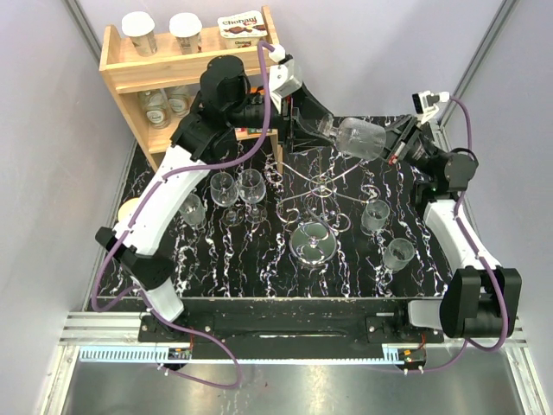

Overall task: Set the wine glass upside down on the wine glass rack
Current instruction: Adjust the wine glass.

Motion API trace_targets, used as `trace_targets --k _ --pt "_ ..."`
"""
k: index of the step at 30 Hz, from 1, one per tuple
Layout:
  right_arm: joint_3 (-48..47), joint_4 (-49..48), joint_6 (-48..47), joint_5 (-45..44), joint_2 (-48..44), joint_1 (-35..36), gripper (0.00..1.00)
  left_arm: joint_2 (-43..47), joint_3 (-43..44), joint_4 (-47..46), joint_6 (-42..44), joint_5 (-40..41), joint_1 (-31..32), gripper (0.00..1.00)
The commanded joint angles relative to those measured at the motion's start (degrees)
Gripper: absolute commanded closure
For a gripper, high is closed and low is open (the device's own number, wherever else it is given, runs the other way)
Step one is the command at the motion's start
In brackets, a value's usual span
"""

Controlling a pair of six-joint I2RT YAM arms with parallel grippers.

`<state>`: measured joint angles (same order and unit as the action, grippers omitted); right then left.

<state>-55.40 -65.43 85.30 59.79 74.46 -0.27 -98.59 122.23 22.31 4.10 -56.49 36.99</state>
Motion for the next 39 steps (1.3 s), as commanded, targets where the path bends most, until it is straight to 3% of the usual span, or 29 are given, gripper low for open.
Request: trace_targets --k 1,4,8,18,26,39 --pt "0.11 -4.8 -1.28 1.65 -1.95 2.91 0.73 3.75 0.2 -3.41 0.38 0.94 1.68 1.0" --pt "0.11 -5.15 -0.66 2.17 -1.33 2.91 0.65 3.84 0.02 -3.23 0.3 1.03 1.68 1.0" --pt "0.02 -5.32 -0.13 2.79 -1.07 3.0 0.64 3.75 0.63 -2.09 1.43 1.47 1.85 1.0" --pt "0.03 -5.15 -0.22 7.09 -0.45 2.91 0.48 4.1 1.78 2.74 6.18 1.38 1.77 1.0" --pt "-3.4 1.61 -4.25 11.05 -0.19 2.91 0.38 5.68 2.83 8.45 11.1 1.91 1.59 1.0" --pt "-6.74 5.48 -7.77 14.56 0.69 2.74 0.36 8.15 2.13 8.11 9.7 0.59 -2.36 1.0"
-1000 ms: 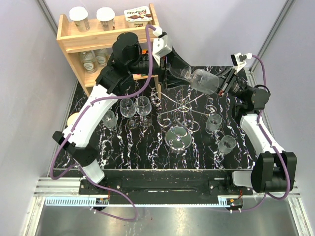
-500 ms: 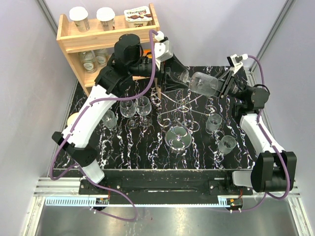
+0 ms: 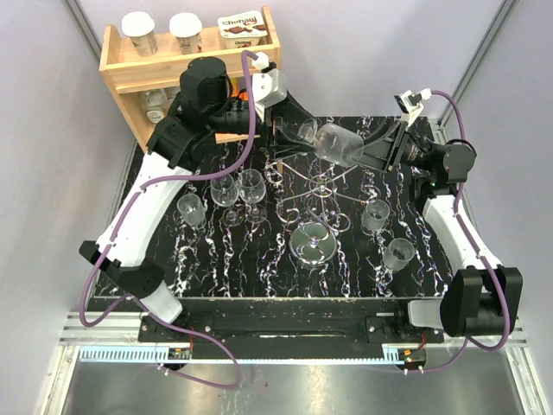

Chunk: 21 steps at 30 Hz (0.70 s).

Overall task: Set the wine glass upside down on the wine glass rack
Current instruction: Adjust the wine glass.

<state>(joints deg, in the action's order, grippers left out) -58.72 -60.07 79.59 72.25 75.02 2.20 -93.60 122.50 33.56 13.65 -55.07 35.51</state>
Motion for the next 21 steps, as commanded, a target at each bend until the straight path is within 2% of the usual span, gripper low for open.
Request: trace_targets --k 1,4,9,21 --pt "-3.86 1.35 -2.77 2.37 0.04 0.09 0.36 3.34 1.87 -3.15 0.15 -1.09 -1.05 1.0" --pt "-5.61 7.83 -7.33 3.25 -0.23 -0.35 0.37 3.86 1.87 -2.54 0.59 -1.53 -1.4 1.0" --pt "-8.95 26.56 -23.58 4.57 -1.81 -0.88 0.37 4.3 1.43 -0.96 1.99 -1.88 -1.67 1.0" --pt "-11.15 35.45 -32.65 5.8 -1.55 -4.04 0.42 3.78 2.04 0.72 3.4 -2.5 -1.93 1.0"
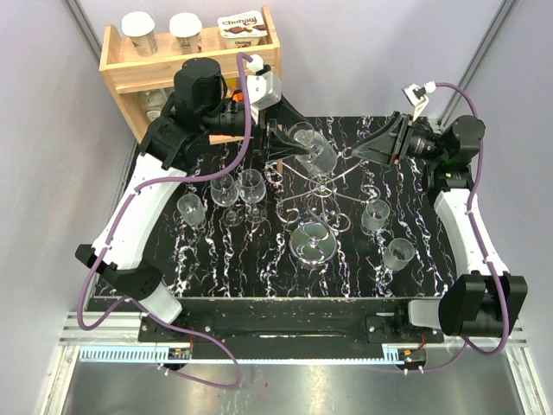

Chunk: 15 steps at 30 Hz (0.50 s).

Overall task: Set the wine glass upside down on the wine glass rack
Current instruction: Adjust the wine glass.

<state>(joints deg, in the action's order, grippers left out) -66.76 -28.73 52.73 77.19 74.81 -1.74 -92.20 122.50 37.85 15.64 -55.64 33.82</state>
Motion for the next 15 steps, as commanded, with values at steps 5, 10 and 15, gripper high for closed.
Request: trace_targets --k 5,10,15 --pt "-5.21 12.1 -14.47 -0.37 -2.73 -0.02 0.38 1.33 2.31 -4.09 1.33 -1.84 -0.16 1.0" --pt "-10.83 17.83 -22.84 1.2 -1.6 0.85 0.23 -0.52 4.06 -6.64 -1.83 -2.37 -0.25 1.0" --pt "-18.83 23.98 -30.22 3.93 1.13 3.49 0.01 -1.49 4.85 -8.93 -5.27 -3.16 -0.16 1.0"
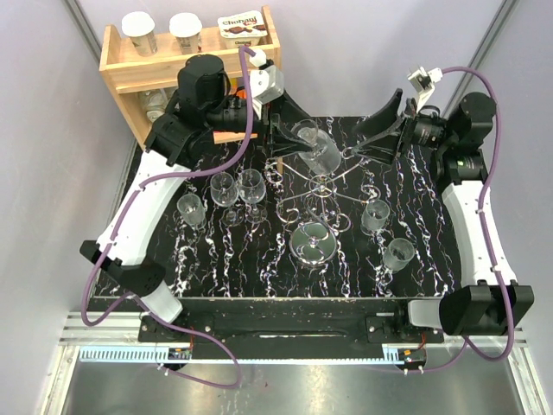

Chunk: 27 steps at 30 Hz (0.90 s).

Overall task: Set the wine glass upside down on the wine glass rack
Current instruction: Adjust the wine glass.

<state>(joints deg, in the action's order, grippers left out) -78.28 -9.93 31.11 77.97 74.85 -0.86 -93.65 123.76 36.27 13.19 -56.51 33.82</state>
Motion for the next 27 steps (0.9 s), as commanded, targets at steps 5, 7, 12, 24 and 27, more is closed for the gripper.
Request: trace_targets --k 5,7,12,24,27 --pt "-10.49 5.36 -10.37 5.08 2.76 3.59 0.0 0.04 3.85 -7.44 -3.52 -1.85 -0.16 1.0" --pt "-10.4 5.62 -11.77 4.99 2.85 4.55 0.0 0.04 4.12 -7.79 -4.31 -1.76 -0.16 1.0" --pt "-10.22 9.49 -18.09 3.94 3.46 7.98 0.0 -0.31 4.29 -9.2 -6.33 -1.93 -0.16 1.0" --pt "-14.17 31.88 -38.56 -2.9 4.34 15.09 0.01 -1.89 5.43 -9.99 -8.44 -1.41 1.15 1.0" --pt "-14.36 33.75 -40.96 -5.11 4.16 16.59 0.0 -2.07 5.17 -9.99 -8.62 -1.41 1.86 1.0"
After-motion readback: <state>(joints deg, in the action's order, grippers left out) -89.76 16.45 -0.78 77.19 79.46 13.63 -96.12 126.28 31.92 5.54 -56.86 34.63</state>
